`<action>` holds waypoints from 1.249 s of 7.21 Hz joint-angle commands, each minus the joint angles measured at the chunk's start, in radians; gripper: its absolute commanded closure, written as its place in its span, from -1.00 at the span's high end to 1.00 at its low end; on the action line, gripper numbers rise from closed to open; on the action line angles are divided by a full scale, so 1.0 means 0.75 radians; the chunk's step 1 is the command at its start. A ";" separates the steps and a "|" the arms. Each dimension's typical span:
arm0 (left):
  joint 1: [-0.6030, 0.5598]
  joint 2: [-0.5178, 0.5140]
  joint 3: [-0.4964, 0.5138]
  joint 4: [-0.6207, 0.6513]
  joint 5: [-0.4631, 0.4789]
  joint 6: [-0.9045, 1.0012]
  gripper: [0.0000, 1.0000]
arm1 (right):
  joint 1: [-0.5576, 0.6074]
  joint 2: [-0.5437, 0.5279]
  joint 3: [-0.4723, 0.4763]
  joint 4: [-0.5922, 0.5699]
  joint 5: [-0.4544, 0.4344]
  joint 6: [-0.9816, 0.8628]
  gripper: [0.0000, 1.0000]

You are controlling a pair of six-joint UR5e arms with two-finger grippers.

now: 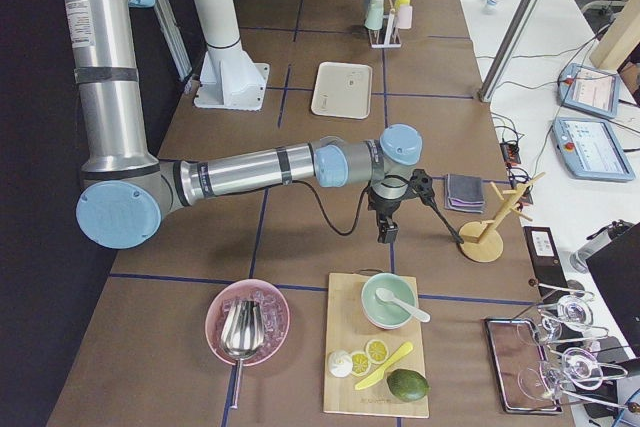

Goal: Pick up and place green cup on tray

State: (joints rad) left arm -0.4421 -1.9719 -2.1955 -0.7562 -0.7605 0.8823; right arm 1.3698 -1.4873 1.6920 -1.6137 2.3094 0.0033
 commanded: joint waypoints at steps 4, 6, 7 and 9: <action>0.133 -0.099 0.376 0.010 0.085 -0.116 0.99 | 0.000 -0.013 -0.033 0.000 0.062 0.004 1.00; 0.133 -0.142 0.469 0.010 0.136 -0.123 0.99 | 0.000 -0.013 -0.041 0.000 0.069 0.004 1.00; 0.133 -0.175 0.520 0.006 0.139 -0.131 0.99 | 0.000 -0.013 -0.043 0.000 0.077 0.004 1.00; 0.131 -0.214 0.634 -0.006 0.157 -0.201 0.99 | 0.000 -0.011 -0.043 0.000 0.077 0.004 1.00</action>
State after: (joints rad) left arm -0.3425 -2.1143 -1.7657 -0.7556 -0.6540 0.7526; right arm 1.3698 -1.4969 1.6603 -1.6137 2.3667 0.0061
